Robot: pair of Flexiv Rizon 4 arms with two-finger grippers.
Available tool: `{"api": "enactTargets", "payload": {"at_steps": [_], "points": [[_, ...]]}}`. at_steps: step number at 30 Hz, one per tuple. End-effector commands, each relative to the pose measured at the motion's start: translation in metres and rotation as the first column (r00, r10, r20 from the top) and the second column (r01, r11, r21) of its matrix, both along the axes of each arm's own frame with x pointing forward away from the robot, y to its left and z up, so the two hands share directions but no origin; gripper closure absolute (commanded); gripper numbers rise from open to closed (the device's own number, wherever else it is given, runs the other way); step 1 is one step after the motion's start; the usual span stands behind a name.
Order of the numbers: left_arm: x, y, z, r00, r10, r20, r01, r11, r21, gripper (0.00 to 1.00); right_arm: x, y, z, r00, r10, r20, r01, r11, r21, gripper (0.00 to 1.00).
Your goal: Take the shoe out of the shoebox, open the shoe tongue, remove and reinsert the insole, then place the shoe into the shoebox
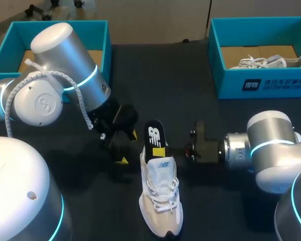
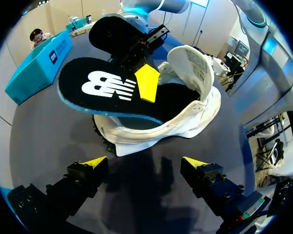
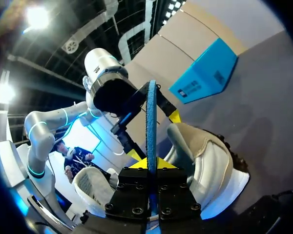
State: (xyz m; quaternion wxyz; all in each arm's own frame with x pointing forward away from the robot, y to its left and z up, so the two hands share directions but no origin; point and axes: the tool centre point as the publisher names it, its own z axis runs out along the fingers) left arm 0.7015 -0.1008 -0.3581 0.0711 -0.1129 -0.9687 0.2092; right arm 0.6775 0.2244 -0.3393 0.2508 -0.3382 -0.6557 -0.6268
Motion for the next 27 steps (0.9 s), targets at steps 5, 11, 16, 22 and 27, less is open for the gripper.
{"api": "enactTargets", "payload": {"at_steps": [5, 11, 16, 22, 27], "points": [[-0.001, 0.001, 0.000, 1.000, 0.001, 0.004, -0.001, 1.000, 0.001, 0.00, -0.011, -0.001, -0.007, 1.000, -0.023, 0.007, 0.023, 0.999, 0.026, 1.00], [-0.001, 0.001, 0.000, 1.000, 0.001, 0.004, -0.001, 1.000, 0.001, 0.00, -0.004, -0.001, 0.007, 0.996, -0.045, 0.077, 0.042, 0.998, 0.038, 0.67], [-0.001, 0.001, 0.000, 1.000, 0.001, 0.004, -0.001, 1.000, 0.001, 0.00, 0.000, -0.001, 0.016, 0.993, -0.054, 0.105, 0.050, 0.998, 0.042, 0.67], [-0.001, 0.001, 0.000, 1.000, 0.001, 0.004, -0.001, 1.000, 0.001, 0.00, 0.006, -0.001, 0.023, 0.988, -0.077, 0.131, 0.071, 0.996, 0.045, 0.74], [-0.001, 0.001, 0.000, 1.000, 0.001, 0.004, -0.001, 1.000, 0.001, 0.00, 0.011, 0.000, 0.024, 0.988, -0.087, 0.128, 0.082, 0.996, 0.046, 0.92]]}}
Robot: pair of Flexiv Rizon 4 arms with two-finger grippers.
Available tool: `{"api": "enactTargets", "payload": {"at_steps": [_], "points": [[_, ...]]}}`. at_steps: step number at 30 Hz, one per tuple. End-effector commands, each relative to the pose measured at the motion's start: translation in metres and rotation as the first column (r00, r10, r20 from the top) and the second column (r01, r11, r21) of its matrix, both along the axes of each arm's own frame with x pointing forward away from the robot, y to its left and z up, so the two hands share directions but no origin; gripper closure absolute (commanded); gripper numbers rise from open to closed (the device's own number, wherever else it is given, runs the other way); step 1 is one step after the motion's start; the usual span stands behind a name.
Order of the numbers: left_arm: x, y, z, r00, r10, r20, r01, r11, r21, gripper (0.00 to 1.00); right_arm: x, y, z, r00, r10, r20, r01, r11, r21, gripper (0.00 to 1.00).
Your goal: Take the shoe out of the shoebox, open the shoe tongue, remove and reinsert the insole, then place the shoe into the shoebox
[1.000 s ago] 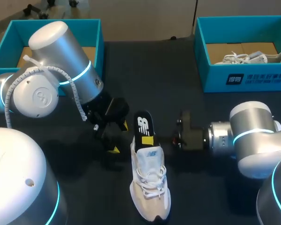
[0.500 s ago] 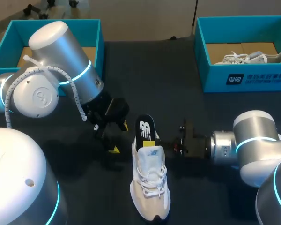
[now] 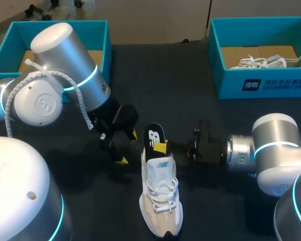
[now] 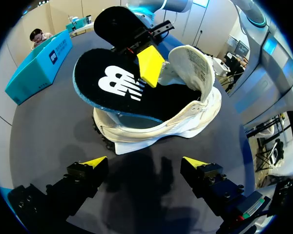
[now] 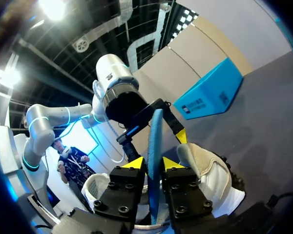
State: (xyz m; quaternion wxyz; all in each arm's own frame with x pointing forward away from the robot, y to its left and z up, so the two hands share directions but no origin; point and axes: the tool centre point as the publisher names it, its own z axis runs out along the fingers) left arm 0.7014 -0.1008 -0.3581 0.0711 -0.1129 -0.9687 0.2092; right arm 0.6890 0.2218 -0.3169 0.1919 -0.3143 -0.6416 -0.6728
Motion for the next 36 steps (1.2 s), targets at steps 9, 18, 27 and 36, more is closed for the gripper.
{"api": "enactTargets", "payload": {"at_steps": [9, 18, 27, 36], "points": [[-0.001, 0.001, 0.000, 1.000, 0.001, 0.004, -0.001, 1.000, 0.001, 0.00, -0.002, 0.003, -0.008, 0.998, -0.013, -0.057, 0.013, 1.000, -0.015, 1.00], [-0.001, 0.001, 0.000, 1.000, 0.001, 0.004, -0.001, 1.000, 0.001, 0.00, -0.018, 0.004, -0.023, 0.991, -0.005, -0.135, 0.000, 0.999, -0.035, 1.00], [-0.001, 0.001, 0.000, 1.000, 0.001, 0.004, -0.001, 1.000, 0.001, 0.00, -0.022, 0.003, -0.022, 0.992, -0.026, -0.124, 0.022, 0.999, -0.034, 0.85], [-0.001, 0.001, 0.000, 1.000, 0.001, 0.004, -0.001, 1.000, 0.001, 0.00, -0.015, 0.001, -0.003, 0.997, -0.052, -0.049, 0.050, 0.998, -0.039, 0.67]]}}
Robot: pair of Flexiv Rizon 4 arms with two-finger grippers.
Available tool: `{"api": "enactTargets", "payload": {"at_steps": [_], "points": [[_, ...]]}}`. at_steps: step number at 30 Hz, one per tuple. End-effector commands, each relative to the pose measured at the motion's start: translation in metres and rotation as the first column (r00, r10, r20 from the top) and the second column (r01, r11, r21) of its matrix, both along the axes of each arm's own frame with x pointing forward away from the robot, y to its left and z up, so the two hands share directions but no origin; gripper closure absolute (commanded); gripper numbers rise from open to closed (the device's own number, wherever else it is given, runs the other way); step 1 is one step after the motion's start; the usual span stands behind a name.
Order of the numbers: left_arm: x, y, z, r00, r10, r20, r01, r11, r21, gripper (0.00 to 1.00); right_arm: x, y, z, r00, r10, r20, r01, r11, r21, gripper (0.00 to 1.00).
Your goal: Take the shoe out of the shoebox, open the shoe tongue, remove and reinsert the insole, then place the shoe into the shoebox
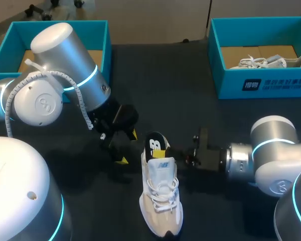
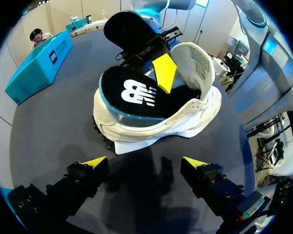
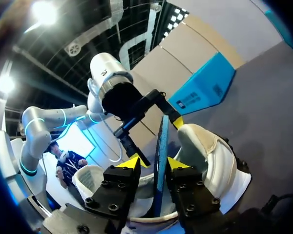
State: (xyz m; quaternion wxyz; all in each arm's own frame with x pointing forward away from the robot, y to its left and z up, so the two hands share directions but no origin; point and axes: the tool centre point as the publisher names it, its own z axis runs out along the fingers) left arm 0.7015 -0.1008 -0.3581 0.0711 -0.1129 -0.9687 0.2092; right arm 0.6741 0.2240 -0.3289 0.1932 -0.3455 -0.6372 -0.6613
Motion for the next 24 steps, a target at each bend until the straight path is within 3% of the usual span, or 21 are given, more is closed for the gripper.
{"api": "enactTargets", "payload": {"at_steps": [1, 10, 12, 13, 14, 24], "points": [[-0.001, 0.001, 0.000, 1.000, 0.001, 0.003, -0.001, 1.000, 0.001, 0.00, 0.001, -0.001, 0.010, 1.000, -0.015, 0.008, 0.015, 1.000, -0.017, 0.68], [-0.001, 0.001, 0.000, 1.000, 0.001, 0.003, -0.001, 1.000, 0.001, 0.00, 0.011, 0.001, 0.013, 1.000, -0.013, 0.023, 0.013, 1.000, -0.018, 0.73], [-0.001, 0.001, 0.000, 1.000, 0.001, 0.003, -0.001, 1.000, 0.001, 0.00, 0.012, 0.001, 0.012, 1.000, -0.017, 0.019, 0.017, 1.000, -0.016, 0.82], [-0.001, 0.001, 0.000, 1.000, 0.001, 0.003, -0.001, 1.000, 0.001, 0.00, 0.013, 0.002, 0.012, 1.000, -0.018, 0.015, 0.018, 1.000, -0.017, 0.95], [-0.001, 0.001, 0.000, 1.000, 0.001, 0.003, -0.001, 1.000, 0.001, 0.00, 0.014, 0.002, 0.011, 1.000, -0.018, 0.010, 0.019, 1.000, -0.019, 1.00], [-0.001, 0.001, 0.000, 1.000, 0.001, 0.003, -0.001, 1.000, 0.001, 0.00, 0.007, 0.000, 0.000, 0.998, -0.022, -0.058, 0.020, 0.999, -0.032, 1.00]]}}
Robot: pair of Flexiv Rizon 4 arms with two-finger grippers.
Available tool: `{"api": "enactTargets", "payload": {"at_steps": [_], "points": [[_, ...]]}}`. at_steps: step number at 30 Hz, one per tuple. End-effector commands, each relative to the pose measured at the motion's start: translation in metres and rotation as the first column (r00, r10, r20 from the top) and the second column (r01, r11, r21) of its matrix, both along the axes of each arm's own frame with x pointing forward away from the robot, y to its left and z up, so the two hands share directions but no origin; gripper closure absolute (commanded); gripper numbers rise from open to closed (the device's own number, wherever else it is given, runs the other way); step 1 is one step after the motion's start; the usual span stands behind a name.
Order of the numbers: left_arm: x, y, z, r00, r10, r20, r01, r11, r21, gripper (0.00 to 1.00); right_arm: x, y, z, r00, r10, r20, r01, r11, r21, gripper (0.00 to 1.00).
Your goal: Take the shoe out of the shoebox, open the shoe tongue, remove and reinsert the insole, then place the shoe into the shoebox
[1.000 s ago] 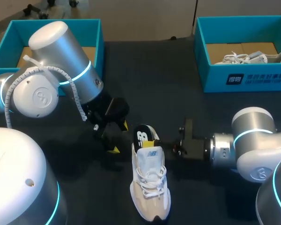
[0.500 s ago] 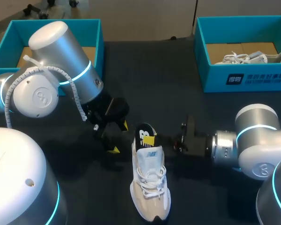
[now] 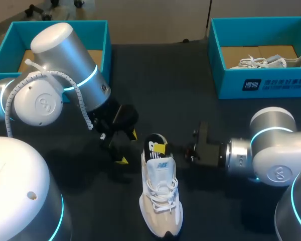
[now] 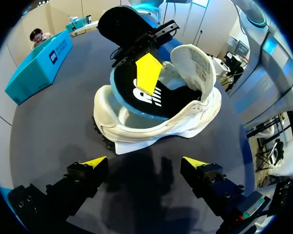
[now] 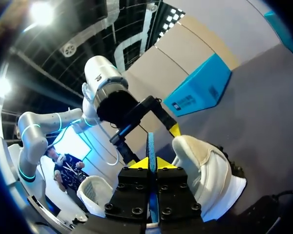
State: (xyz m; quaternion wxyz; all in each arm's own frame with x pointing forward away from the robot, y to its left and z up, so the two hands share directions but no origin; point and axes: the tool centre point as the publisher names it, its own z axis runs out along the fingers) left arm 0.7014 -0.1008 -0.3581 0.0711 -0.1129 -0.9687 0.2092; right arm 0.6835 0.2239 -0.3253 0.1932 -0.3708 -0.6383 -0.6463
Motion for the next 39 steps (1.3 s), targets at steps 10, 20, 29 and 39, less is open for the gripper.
{"api": "enactTargets", "payload": {"at_steps": [10, 20, 29, 39], "points": [[-0.001, 0.001, 0.000, 1.000, 0.001, 0.004, -0.001, 1.000, 0.001, 0.00, -0.014, 0.001, -0.018, 0.997, 0.004, -0.080, -0.005, 1.000, -0.009, 1.00], [-0.001, 0.001, 0.000, 1.000, 0.001, 0.004, -0.001, 1.000, 0.001, 0.00, -0.008, 0.002, 0.002, 1.000, -0.017, 0.012, 0.017, 1.000, -0.014, 0.62], [-0.001, 0.001, 0.000, 1.000, 0.001, 0.004, -0.001, 1.000, 0.001, 0.00, 0.005, 0.003, 0.008, 0.999, -0.012, 0.031, 0.013, 0.999, -0.030, 1.00], [-0.001, 0.001, 0.000, 1.000, 0.001, 0.004, -0.001, 1.000, 0.001, 0.00, -0.002, 0.002, -0.010, 1.000, -0.016, -0.023, 0.015, 1.000, -0.023, 1.00]]}}
